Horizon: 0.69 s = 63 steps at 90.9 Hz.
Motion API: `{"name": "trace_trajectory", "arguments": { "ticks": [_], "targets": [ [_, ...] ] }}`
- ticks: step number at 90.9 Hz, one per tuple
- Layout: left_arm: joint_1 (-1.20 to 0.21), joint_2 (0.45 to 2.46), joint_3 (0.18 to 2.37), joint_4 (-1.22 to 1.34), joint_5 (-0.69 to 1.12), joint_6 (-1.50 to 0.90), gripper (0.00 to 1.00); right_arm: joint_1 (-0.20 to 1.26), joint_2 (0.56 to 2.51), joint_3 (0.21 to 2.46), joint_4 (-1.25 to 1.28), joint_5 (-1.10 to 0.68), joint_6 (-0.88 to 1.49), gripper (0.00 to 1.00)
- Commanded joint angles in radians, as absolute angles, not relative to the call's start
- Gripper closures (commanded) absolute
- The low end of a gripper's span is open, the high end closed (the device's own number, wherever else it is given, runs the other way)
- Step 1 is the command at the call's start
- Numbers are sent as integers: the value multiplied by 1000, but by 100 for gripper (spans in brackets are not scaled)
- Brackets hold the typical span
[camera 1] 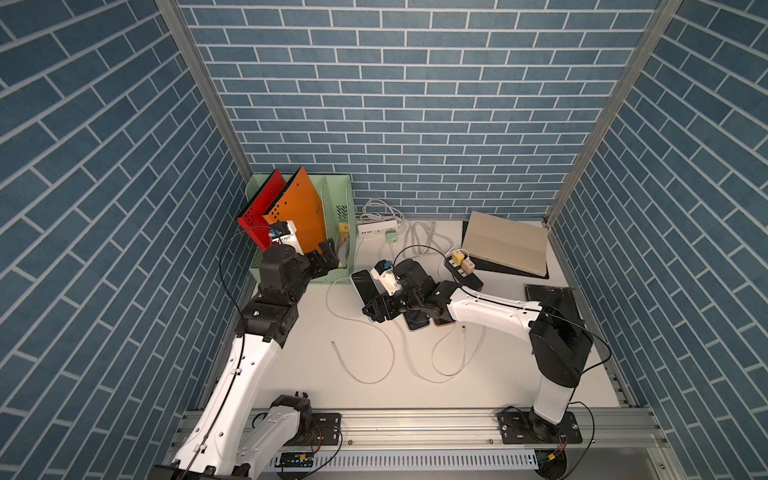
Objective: Unplug the charging cable from the phone
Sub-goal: Place the phone at the center of the board.
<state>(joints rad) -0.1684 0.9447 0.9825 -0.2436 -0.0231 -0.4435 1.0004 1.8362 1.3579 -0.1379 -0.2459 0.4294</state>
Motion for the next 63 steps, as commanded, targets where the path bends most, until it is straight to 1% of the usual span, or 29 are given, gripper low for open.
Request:
{"name": "trace_trajectory", "arguments": {
  "ticks": [1, 16, 38, 51, 63],
  "targets": [
    [-164, 949, 968, -254, -70, -465, 0, 1044, 1899, 1457, -292, -25, 382, 85],
    [-165, 955, 968, -258, -91, -475, 0, 1084, 1988, 1577, -432, 57, 374, 84],
    [-164, 960, 957, -254, -103, -482, 0, 1108, 2106, 1710, -593, 96, 343, 82],
    [-164, 971, 954, -253, -97, -485, 0, 1121, 2168, 1750, -635, 97, 326, 81],
    [-164, 977, 951, -253, -98, -485, 0, 1126, 2187, 1762, -652, 106, 319, 80]
  ]
}}
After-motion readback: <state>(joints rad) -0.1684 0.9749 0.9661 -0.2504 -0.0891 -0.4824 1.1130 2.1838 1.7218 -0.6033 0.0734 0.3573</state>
